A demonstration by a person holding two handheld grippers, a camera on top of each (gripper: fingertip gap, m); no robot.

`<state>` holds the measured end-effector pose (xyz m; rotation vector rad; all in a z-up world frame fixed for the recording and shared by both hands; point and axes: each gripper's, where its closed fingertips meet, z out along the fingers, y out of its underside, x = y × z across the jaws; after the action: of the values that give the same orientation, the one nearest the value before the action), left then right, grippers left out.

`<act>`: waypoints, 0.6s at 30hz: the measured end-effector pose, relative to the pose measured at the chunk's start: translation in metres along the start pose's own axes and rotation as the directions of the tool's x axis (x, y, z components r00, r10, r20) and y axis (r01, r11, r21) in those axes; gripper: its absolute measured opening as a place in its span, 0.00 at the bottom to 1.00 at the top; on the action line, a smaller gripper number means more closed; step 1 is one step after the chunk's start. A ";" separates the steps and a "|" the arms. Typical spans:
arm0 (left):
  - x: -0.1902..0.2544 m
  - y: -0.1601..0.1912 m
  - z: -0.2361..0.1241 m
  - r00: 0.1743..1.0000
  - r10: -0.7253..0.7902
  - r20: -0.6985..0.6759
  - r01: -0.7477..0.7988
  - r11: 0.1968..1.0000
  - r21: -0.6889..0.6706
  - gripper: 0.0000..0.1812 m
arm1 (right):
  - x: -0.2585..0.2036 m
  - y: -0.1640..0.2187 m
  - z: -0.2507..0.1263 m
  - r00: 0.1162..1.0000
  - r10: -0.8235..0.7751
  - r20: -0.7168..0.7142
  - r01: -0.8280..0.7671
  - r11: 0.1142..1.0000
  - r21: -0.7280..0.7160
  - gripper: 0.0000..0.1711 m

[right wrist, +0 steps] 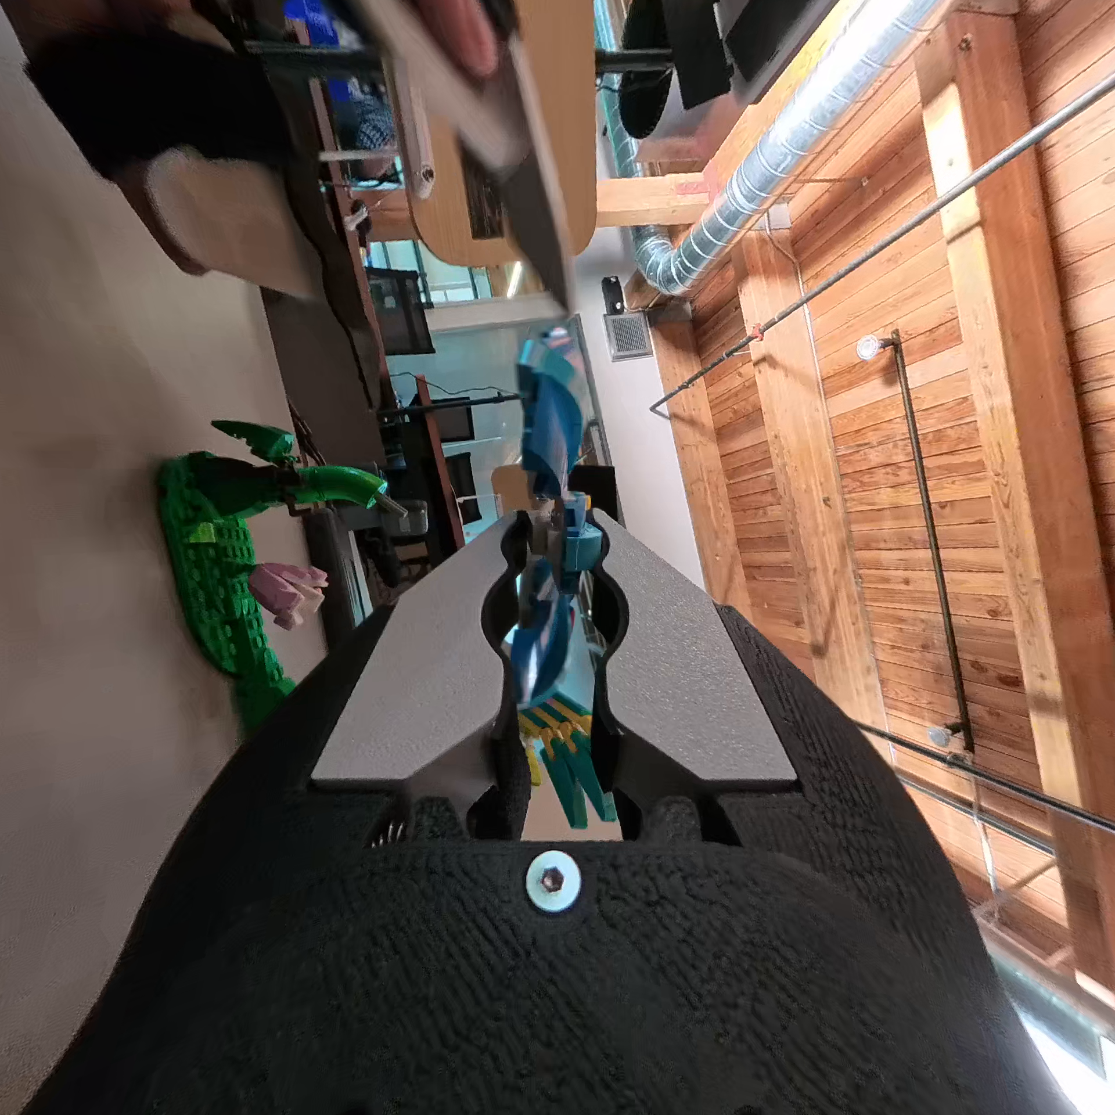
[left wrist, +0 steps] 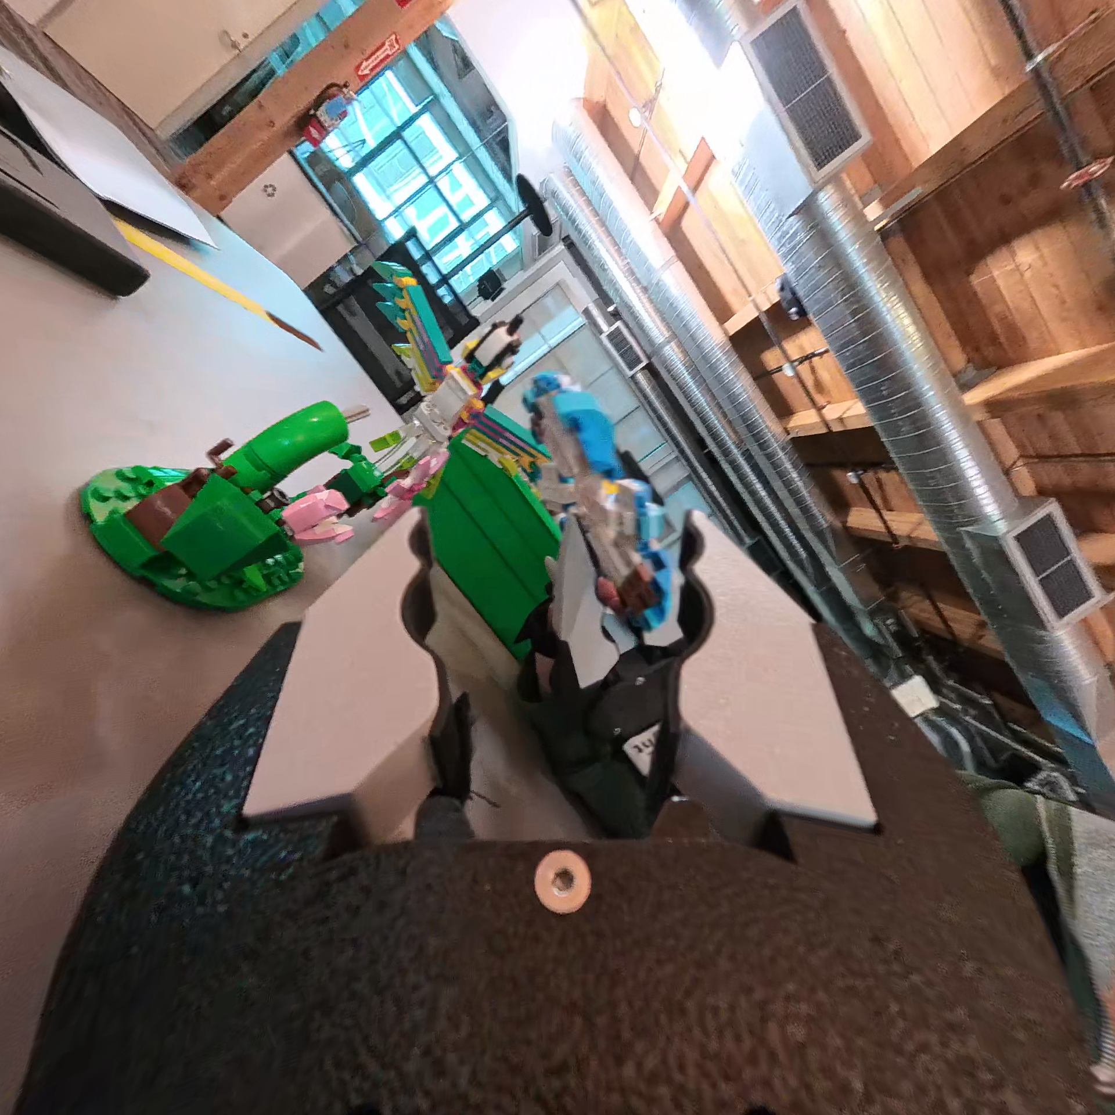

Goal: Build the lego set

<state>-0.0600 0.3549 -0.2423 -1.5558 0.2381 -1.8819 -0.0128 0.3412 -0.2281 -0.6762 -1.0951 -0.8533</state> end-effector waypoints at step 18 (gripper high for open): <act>0.011 0.000 -0.001 0.981 0.192 -0.015 -0.192 0.981 -0.018 0.09 | 0.010 -0.017 -0.011 0.752 0.619 0.228 -0.648 0.758 0.080 0.37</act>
<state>-0.0616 0.3485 -0.2336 -1.4774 0.3996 -1.7443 -0.0200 0.3213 -0.2207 -0.9394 -0.9842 -0.1074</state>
